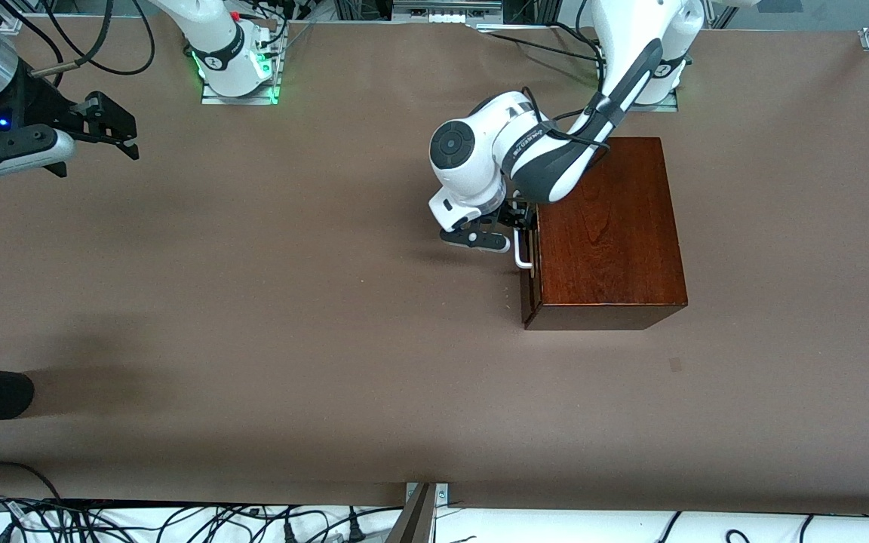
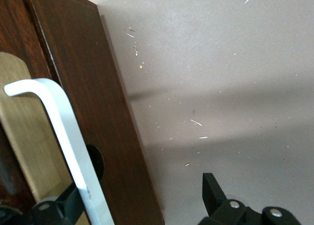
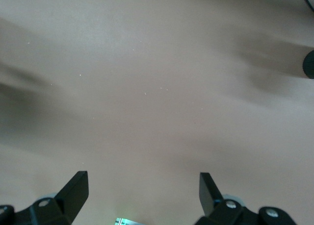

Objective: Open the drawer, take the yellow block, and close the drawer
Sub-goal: 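Pull the drawer open by its handle with the left gripper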

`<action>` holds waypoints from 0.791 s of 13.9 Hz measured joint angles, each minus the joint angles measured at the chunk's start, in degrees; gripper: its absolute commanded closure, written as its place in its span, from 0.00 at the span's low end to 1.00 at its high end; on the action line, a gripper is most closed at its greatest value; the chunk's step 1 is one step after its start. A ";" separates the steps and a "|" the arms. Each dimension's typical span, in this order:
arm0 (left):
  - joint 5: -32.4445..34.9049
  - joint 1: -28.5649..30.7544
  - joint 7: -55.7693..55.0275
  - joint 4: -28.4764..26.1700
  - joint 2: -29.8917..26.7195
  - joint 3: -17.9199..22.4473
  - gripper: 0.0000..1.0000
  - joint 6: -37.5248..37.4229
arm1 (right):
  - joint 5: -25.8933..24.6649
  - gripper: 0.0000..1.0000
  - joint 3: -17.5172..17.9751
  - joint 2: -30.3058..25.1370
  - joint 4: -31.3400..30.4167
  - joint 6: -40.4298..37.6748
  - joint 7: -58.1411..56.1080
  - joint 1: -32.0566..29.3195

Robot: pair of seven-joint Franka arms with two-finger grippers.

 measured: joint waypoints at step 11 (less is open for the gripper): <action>0.11 -2.76 -8.98 1.67 2.28 0.10 0.00 9.91 | 0.00 0.00 -0.01 0.02 0.00 0.25 0.00 -0.11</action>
